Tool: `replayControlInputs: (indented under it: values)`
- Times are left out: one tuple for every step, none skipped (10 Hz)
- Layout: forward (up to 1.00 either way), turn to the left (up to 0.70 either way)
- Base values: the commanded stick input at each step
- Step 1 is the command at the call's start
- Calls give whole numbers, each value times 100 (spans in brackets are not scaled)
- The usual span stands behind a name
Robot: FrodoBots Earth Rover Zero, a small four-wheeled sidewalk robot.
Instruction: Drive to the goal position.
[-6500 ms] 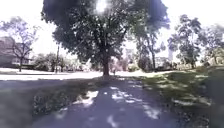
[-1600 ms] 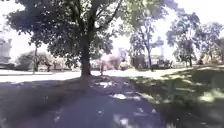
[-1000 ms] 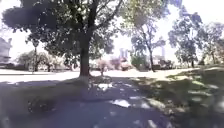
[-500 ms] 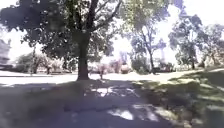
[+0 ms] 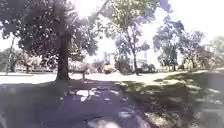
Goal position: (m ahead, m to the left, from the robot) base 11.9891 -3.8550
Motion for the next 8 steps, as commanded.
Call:
replayControlInputs:
  values:
    - [70, -3]
    - [70, -3]
    - [70, -3]
    - [70, -5]
    - [70, -4]
    - [70, -2]
    - [70, -2]
    - [70, -2]
